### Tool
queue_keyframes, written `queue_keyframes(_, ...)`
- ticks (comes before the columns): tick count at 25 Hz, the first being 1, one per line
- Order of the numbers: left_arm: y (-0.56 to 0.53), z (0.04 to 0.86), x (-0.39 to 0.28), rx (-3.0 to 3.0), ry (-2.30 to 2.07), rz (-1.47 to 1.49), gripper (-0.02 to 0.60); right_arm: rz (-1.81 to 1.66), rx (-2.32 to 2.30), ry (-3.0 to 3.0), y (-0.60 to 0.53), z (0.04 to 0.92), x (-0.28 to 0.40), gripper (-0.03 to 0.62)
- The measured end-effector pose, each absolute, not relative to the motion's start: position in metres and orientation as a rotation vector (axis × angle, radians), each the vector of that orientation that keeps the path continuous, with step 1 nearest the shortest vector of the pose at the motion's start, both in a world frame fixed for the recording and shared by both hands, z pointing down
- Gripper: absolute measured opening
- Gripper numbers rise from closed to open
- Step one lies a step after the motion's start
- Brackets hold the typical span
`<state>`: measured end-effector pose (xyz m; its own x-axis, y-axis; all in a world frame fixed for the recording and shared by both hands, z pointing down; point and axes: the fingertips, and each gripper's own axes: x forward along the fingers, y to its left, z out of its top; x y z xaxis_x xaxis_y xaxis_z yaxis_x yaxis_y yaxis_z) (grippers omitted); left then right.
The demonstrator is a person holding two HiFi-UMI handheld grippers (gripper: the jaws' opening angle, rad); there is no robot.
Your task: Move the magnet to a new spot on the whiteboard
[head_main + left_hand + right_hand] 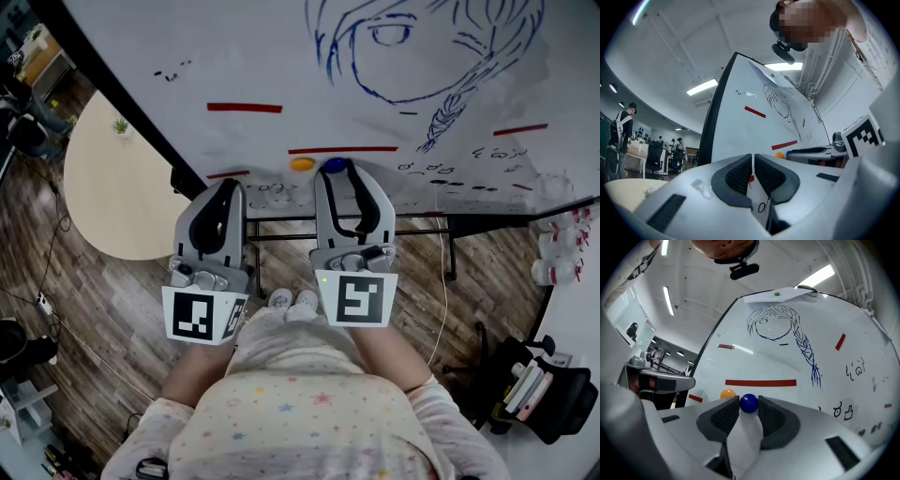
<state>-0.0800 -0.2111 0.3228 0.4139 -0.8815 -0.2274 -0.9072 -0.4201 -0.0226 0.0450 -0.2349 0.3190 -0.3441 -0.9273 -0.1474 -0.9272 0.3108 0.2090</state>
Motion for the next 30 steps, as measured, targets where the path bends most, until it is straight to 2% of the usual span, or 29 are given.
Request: queue_keyframes(30,-0.2038,0.319,-0.0839,-2.514,1.603,0.287,0.026,-0.407,1.793,-2.55,-0.23,0.3112,0.0478,0.126)
